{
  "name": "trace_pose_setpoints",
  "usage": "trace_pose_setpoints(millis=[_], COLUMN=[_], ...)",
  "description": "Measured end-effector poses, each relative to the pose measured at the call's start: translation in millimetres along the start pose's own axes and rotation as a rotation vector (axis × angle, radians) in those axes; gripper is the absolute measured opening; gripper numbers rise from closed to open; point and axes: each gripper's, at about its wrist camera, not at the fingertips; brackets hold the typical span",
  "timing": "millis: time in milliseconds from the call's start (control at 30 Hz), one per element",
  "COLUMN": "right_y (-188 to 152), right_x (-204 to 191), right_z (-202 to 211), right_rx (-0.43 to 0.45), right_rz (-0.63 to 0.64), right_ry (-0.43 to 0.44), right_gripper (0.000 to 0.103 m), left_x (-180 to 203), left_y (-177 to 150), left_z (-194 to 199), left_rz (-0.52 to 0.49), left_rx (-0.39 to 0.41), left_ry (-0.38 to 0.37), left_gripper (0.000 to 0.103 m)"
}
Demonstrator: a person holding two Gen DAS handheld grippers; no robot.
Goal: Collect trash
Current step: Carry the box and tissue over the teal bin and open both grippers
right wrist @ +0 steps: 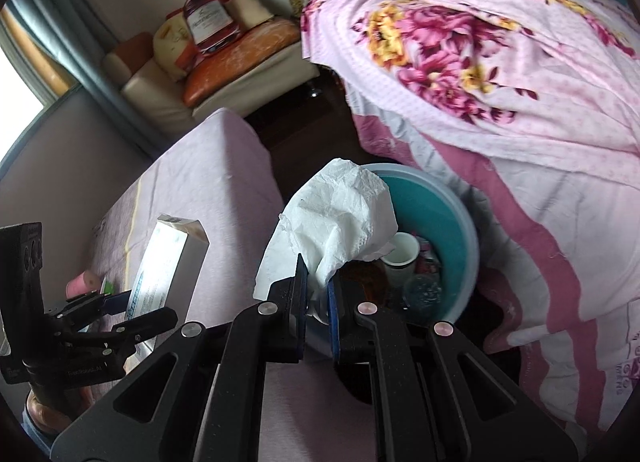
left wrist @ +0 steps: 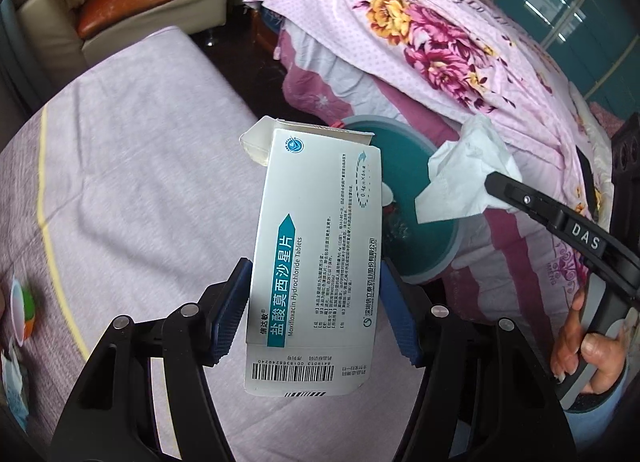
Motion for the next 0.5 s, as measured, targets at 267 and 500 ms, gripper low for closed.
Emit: trace_pose_setpoints(millis=[267, 500], right_y=[8, 11], right_x=[40, 63], right_z=[11, 12], right_rx=[0.017, 0.013], right_rz=[-0.053, -0.085], right_ry=[-0.025, -0.039], right_gripper=[0.009, 0.009], left_x=[35, 52], left_y=[27, 36], left_z=[-22, -41], left_rz=[-0.023, -0.036], left_rx=[-0.017, -0.037], left_ry=[-0.012, -0.022], left_gripper=[0.065, 0.066])
Point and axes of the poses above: each gripper's, at about its wrist camera, not at the fingertips, and z roughly against the way its jaws point, x to its right, y to its top, and after that the axes turned 11 degrees about y, right-handed
